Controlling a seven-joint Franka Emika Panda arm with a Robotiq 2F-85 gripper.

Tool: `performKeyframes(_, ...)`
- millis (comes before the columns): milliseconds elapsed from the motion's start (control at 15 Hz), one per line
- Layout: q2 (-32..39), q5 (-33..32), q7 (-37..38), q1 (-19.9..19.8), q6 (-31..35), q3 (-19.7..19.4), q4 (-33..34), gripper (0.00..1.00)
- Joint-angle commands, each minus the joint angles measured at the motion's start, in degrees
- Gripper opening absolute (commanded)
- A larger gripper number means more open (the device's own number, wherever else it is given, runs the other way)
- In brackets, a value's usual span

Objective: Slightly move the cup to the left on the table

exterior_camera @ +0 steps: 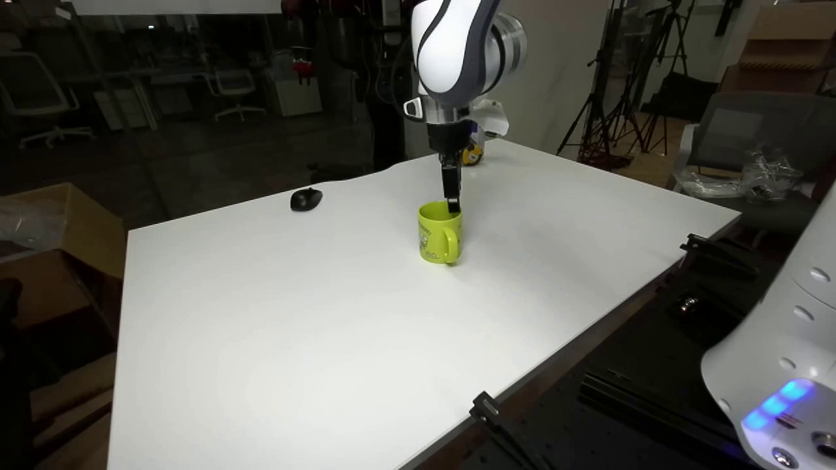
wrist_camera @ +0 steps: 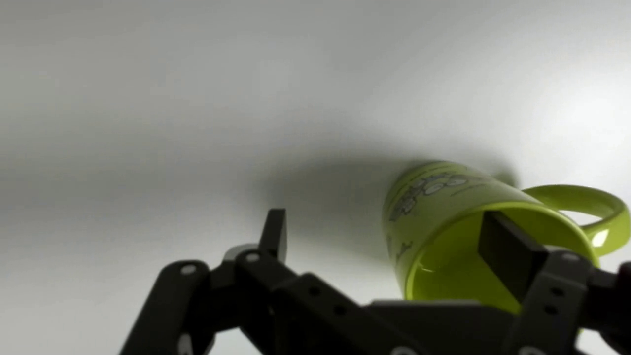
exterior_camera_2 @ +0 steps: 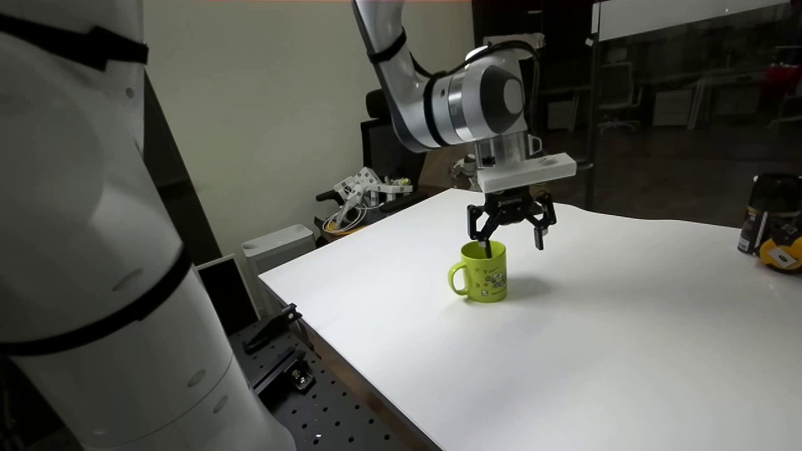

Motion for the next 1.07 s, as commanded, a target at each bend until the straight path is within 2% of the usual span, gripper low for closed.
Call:
performKeyframes(0,-5.3,-11.8,11.9,7.1,2.1,-7.1,-1.0,1.00)
performKeyframes(133,-6.2,-14.2,17.0,8.1,5.1,-8.1,-1.0,1.00)
performKeyframes(333,-6.3,-6.7,19.7,6.7,9.4,-6.2,-1.7,1.00)
performKeyframes(400,-6.1,-3.5,19.4,6.1,10.5,-5.4,-2.1,1.00)
performKeyframes(467,-5.3,-6.1,16.5,6.8,8.7,-6.4,-0.8,1.00)
performKeyframes(600,-5.3,-3.7,16.7,6.6,9.6,-6.0,-1.2,1.00)
performKeyframes(1000,-5.3,-3.3,17.4,6.6,10.0,-6.0,-1.4,1.00)
